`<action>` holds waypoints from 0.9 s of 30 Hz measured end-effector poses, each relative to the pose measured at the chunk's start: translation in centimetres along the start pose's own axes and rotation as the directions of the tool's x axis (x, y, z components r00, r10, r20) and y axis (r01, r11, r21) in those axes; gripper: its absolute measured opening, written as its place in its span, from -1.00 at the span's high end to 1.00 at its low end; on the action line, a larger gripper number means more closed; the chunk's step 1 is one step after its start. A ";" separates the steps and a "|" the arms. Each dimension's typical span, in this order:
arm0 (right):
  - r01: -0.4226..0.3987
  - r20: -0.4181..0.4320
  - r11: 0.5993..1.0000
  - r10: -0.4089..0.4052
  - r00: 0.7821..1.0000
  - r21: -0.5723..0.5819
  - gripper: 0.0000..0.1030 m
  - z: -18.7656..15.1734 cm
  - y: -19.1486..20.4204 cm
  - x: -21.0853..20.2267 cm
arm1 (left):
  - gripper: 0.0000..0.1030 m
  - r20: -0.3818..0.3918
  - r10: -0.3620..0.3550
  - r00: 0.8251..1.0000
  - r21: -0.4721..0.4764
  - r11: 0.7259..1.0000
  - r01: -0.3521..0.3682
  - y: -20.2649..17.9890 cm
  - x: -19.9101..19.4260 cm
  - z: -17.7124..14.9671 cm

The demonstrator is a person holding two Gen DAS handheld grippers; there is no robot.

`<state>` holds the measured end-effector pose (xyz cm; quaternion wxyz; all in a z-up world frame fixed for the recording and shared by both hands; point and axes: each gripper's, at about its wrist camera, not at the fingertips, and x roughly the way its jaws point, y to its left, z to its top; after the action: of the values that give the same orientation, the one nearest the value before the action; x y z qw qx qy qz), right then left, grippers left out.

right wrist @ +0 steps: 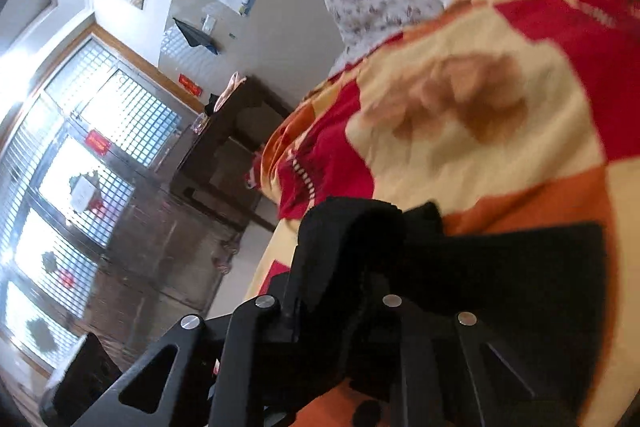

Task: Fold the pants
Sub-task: 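Lay the folded bundle down and open both grippers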

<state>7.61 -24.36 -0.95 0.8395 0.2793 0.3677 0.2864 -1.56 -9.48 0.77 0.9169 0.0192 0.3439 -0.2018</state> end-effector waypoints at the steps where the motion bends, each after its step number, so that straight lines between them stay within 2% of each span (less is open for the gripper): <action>1: 0.027 0.010 0.999 -0.027 1.000 -0.029 0.68 0.3 0.3 -1.0 | 0.71 -0.004 -0.022 1.000 0.003 1.000 0.022 -0.3 -0.1 0.3; 4: 0.115 0.019 0.989 -0.114 0.993 -0.089 0.69 0.8 0.1 -2.9 | 0.65 -0.056 -0.134 0.989 -0.015 0.991 0.133 -0.6 -0.4 1.0; 6: 0.182 0.019 0.976 -0.181 0.983 -0.117 0.69 1.2 -0.7 -3.7 | 0.64 -0.072 -0.173 0.982 -0.025 0.985 0.172 -0.3 -0.8 1.1; 10: 0.313 -0.021 0.936 -0.321 0.947 -0.162 0.69 0.8 -3.3 -2.9 | 0.63 -0.061 -0.082 0.995 -0.009 0.997 0.082 0.8 -0.9 1.3; 12: 0.378 -0.052 0.911 -0.391 0.919 -0.167 0.67 0.5 -5.4 -1.3 | 0.63 -0.078 -0.049 0.996 -0.023 0.999 0.048 1.6 -0.2 1.4; 14: 0.437 -0.085 0.878 -0.459 0.884 -0.196 0.44 0.3 -6.8 -0.1 | 0.63 -0.098 -0.027 0.995 -0.032 0.999 0.024 2.2 0.6 1.6; 15: 0.454 -0.081 0.869 -0.476 0.876 -0.195 0.35 0.3 -7.2 -0.1 | 0.63 -0.106 -0.020 0.994 -0.033 0.999 0.017 2.4 1.0 1.7; 17: 0.457 -0.062 0.875 -0.471 0.880 -0.161 0.24 0.4 -7.5 -1.8 | 0.63 -0.123 -0.008 0.992 -0.027 1.000 0.004 2.8 1.7 1.7; 19: 0.496 -0.028 0.855 -0.506 0.862 -0.153 0.17 0.9 -7.0 -3.5 | 0.63 -0.133 0.005 0.991 -0.031 0.999 -0.009 3.3 2.5 2.0; 21: 0.553 0.039 0.814 -0.555 0.831 -0.178 0.15 1.2 -5.7 -5.3 | 0.63 -0.148 0.017 0.989 -0.028 0.999 -0.022 3.6 3.7 2.2; 22: 0.551 0.053 0.811 -0.552 0.832 -0.196 0.15 1.2 -4.8 -5.8 | 0.63 -0.152 0.023 0.988 -0.028 0.999 -0.028 3.9 4.3 2.4; 23: 0.530 0.059 0.819 -0.531 0.845 -0.218 0.15 1.2 -3.8 -6.1 | 0.63 -0.163 0.032 0.986 -0.028 0.999 -0.037 4.0 5.0 2.5; 25: 0.458 0.044 0.845 -0.465 0.884 -0.275 0.15 1.2 -2.0 -5.6 | 0.63 -0.172 0.043 0.984 -0.024 0.999 -0.048 4.0 5.8 2.6; 27: 0.423 0.012 0.844 -0.444 0.896 -0.331 0.15 0.7 -0.9 -4.3 | 0.63 -0.163 0.067 0.984 -0.009 0.998 -0.069 3.8 6.4 2.8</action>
<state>6.03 -28.09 0.83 0.9043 0.0376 0.3959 0.1549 6.02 -8.73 -1.59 0.8923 0.0405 0.4181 -0.1657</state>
